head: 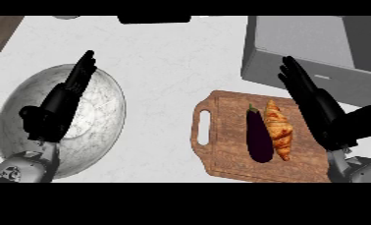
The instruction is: Pick the eggplant from the cutting board and place it in the cardboard box
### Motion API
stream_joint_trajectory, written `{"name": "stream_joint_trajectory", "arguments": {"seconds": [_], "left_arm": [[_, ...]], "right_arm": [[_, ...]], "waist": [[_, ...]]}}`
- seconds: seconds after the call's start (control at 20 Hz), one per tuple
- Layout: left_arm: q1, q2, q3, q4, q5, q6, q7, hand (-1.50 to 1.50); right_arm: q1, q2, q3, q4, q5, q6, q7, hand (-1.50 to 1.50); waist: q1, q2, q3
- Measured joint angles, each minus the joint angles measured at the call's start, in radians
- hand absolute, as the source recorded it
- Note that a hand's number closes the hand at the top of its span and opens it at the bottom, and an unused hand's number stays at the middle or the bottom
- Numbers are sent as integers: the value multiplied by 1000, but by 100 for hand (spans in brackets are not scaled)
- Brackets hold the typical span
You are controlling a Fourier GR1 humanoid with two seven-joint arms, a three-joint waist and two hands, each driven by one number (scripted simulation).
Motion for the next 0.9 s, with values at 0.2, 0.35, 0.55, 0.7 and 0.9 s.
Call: {"name": "stream_joint_trajectory", "arguments": {"seconds": [0.2,0.35,0.55,0.7,0.9], "left_arm": [[38,30,22,42,-33,4,-23,0],[77,53,39,73,-55,20,-19,0],[116,60,52,89,-68,37,-33,0],[122,58,48,91,-83,43,-61,0],[109,54,37,93,-97,35,-94,0]], "right_arm": [[111,-37,-68,-46,107,-67,-167,-150],[143,-33,-177,-101,138,-154,-298,-150],[295,-15,-322,-46,232,-329,-437,-150],[421,26,-344,-74,307,-388,-627,-150],[620,39,-318,-109,453,-457,-783,-150]], "waist": [[-26,-3,-8],[-88,-37,4],[-137,-27,-1],[-133,-24,-1],[-105,-15,-6]]}}
